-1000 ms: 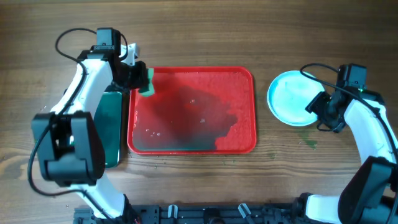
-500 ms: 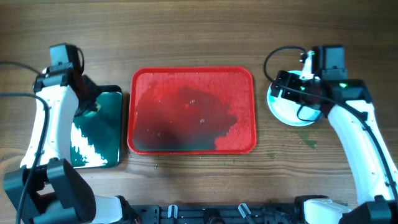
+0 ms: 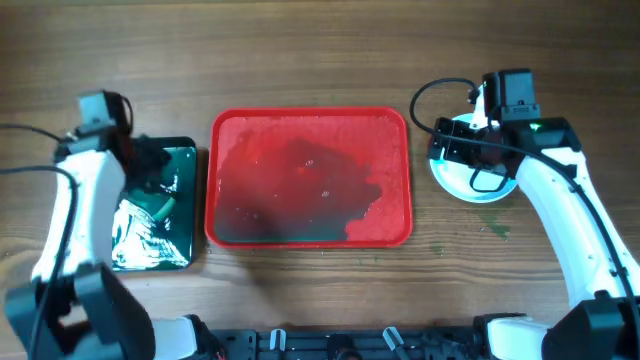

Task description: Clean dirty plates on tray and stack at the side

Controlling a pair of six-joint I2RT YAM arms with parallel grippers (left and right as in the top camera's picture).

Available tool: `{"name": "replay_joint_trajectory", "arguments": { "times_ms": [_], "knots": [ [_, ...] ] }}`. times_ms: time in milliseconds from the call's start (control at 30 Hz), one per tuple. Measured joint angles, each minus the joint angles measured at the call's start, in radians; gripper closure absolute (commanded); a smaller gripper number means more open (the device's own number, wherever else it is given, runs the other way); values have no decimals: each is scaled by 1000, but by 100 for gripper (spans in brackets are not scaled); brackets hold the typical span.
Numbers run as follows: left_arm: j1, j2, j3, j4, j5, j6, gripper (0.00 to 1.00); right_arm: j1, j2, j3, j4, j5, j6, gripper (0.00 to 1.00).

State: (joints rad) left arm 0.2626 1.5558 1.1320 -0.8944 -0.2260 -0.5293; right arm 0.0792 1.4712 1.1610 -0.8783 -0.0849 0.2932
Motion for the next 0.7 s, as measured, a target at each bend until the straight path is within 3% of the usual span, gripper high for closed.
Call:
{"name": "replay_joint_trajectory", "arguments": {
  "times_ms": [100, 233, 500, 700],
  "knots": [
    [-3, -148, 163, -47, 7, 0, 0, 0, -56, 92, -80, 2, -32, 3],
    [-6, -333, 196, -56, 6, 0, 0, 0, -260, 224, -185, 8, -64, 0],
    [-6, -345, 196, -57, 6, 0, 0, 0, -763, 294, -221, 11, -65, 0],
    [-6, -345, 196, -57, 7, 0, 0, 0, -821, 284, -319, 15, -65, 0]
  ]
}}
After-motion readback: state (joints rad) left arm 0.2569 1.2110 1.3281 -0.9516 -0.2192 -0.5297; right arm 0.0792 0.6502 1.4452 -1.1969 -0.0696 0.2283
